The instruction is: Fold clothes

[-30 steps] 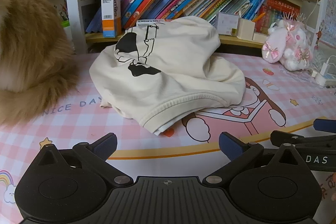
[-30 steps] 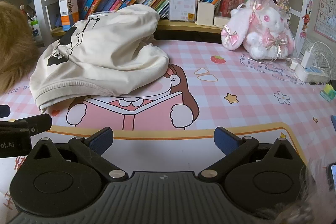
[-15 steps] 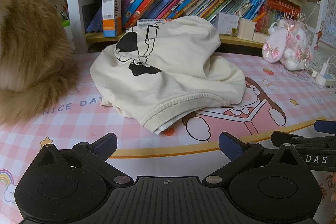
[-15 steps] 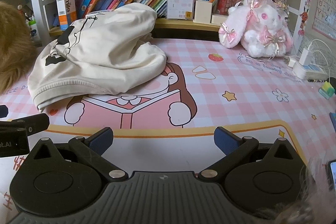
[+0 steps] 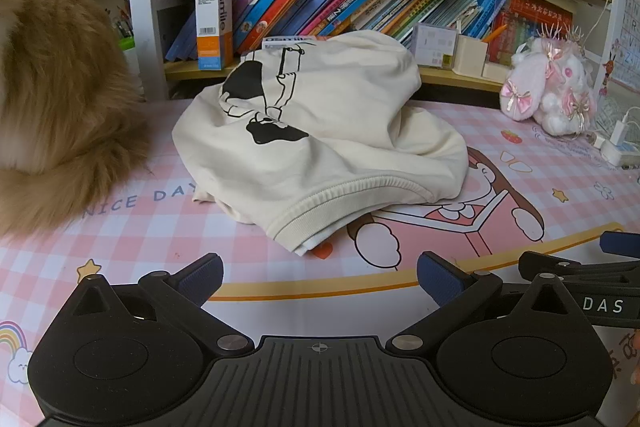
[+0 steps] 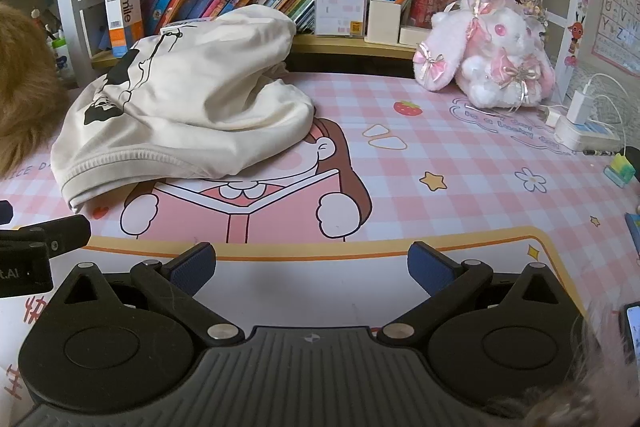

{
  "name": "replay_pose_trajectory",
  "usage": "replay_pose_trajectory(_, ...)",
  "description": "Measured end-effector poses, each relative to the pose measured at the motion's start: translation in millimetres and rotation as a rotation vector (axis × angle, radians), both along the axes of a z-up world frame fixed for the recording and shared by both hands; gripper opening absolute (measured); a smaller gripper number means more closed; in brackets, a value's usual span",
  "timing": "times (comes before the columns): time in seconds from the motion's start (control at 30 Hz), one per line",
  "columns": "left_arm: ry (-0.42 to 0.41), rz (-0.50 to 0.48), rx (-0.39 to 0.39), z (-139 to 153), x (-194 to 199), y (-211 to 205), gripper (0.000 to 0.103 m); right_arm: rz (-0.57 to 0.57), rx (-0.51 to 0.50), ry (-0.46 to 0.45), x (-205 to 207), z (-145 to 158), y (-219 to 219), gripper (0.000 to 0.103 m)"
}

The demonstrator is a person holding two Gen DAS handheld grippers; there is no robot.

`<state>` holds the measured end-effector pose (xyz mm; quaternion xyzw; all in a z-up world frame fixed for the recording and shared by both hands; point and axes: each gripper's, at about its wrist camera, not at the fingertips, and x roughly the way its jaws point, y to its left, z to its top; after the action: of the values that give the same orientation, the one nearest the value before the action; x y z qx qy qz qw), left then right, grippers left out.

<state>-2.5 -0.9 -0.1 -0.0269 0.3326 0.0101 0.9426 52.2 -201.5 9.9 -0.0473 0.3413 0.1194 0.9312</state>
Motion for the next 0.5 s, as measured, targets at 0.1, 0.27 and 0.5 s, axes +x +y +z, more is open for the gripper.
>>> replay_pose_trajectory(0.1, 0.0, 0.004, 0.001, -0.2, -0.2, -0.1, 0.103, 0.0, 0.0, 0.0, 0.1, 0.1, -0.2, 0.103)
replay_pose_trajectory(0.27, 0.0, 0.01, 0.001, 0.3, -0.3, 0.4, 0.103, 0.0, 0.0, 0.0, -0.2, 0.1, 0.0, 0.103)
replay_pose_trajectory(0.5, 0.0, 0.012, 0.0, 1.1, -1.0, 1.4, 0.103, 0.002, 0.0, 0.001, -1.6, 0.5, 0.0, 0.103)
